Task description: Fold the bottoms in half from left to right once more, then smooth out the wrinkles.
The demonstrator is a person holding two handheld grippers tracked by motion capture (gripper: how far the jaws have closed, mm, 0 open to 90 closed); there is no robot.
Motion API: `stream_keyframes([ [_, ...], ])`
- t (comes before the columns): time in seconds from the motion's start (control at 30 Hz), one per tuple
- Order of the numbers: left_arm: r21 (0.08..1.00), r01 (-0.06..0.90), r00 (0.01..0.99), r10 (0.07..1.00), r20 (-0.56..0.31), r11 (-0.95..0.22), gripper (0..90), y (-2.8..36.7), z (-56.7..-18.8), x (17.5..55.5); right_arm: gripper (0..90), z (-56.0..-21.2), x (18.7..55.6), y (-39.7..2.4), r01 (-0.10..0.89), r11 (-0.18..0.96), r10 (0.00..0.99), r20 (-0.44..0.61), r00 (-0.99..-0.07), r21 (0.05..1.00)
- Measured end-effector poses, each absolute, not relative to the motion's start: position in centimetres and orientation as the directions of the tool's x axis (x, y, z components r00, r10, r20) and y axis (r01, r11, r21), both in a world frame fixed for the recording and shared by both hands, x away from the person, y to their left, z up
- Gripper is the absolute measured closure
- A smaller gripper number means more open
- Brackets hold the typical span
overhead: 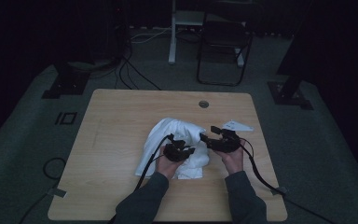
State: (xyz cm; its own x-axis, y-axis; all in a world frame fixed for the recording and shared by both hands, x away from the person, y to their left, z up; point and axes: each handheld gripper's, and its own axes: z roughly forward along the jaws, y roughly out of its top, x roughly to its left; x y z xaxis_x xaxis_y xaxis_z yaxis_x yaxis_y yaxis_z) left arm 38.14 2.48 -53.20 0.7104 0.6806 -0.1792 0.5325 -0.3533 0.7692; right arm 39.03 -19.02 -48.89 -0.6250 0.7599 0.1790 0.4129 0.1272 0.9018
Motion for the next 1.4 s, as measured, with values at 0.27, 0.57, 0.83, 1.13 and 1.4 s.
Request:
stream_keyframes([
  [0.27,0.773,0.529,0.734,0.646,-0.209,-0.351,62.6,3.1,-51.0,36.7,85.3,-50.5,42.7,-17.4,0.492,0.154,0.787,0.195,-0.585,0.857],
  [0.57,0.886,0.416,0.717,0.672,-0.183,-0.203,54.1,9.2,-43.7,34.1,84.3,-51.5,44.1,-17.8,0.535,0.165,0.815,0.191,-0.547,0.829],
  [0.83,0.750,0.568,0.647,0.748,-0.150,-0.340,55.0,10.9,-48.8,37.5,71.3,-51.5,43.7,-18.7,0.557,0.168,0.819,0.199,-0.538,0.813],
  [1.13,0.762,0.545,0.619,0.781,-0.086,-0.349,51.9,9.2,-50.0,36.5,51.4,-48.4,40.0,-22.0,0.465,0.112,0.841,0.165,-0.515,0.878],
  [1.4,0.817,0.485,0.612,0.788,-0.063,-0.311,50.7,9.3,-48.8,34.4,46.5,-46.7,39.8,-20.4,0.409,0.108,0.802,0.163,-0.574,0.906],
])
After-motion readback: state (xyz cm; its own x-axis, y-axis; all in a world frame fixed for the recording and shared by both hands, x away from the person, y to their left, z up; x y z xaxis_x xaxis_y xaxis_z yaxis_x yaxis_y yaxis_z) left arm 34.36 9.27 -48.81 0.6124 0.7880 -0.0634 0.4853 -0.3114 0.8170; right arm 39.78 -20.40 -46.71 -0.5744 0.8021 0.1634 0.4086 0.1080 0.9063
